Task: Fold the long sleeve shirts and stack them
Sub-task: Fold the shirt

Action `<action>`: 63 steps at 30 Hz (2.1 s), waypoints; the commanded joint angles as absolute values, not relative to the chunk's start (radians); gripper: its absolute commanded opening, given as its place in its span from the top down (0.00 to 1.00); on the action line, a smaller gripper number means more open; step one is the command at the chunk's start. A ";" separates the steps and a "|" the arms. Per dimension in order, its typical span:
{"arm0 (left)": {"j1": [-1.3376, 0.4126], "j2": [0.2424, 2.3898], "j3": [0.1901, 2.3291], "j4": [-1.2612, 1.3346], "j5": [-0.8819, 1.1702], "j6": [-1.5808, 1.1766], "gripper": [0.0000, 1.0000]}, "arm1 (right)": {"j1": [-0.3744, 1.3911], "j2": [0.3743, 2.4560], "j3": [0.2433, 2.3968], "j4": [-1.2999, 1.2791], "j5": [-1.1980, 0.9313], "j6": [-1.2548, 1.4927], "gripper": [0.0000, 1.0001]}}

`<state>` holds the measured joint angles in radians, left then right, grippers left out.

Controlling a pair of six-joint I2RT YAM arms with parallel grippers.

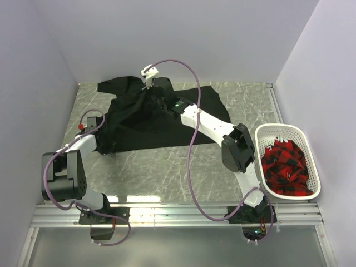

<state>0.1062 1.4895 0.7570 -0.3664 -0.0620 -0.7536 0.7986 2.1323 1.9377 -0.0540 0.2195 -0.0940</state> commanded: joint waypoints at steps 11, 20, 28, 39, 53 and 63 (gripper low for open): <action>0.107 1.394 0.850 -0.525 -0.345 -0.660 0.99 | 0.798 2.077 1.910 -0.006 0.262 -0.117 0.95; 0.109 1.420 0.827 -0.545 -0.341 -0.666 0.70 | 0.799 2.068 1.927 -0.005 0.270 -0.169 0.95; 0.107 1.359 0.824 -0.552 -0.440 -0.681 0.74 | 0.804 2.048 1.936 -0.003 0.259 -0.196 0.95; 0.127 1.327 0.750 -0.483 -0.282 -0.767 0.51 | 0.810 2.026 1.879 0.040 0.255 -0.193 0.95; 0.250 1.364 0.704 -0.365 -0.103 -0.790 0.51 | 0.807 2.079 1.822 -0.047 0.256 -0.166 0.68; 0.270 1.376 0.704 -0.322 -0.040 -0.769 0.57 | 0.738 1.961 1.755 -0.259 0.294 0.104 0.42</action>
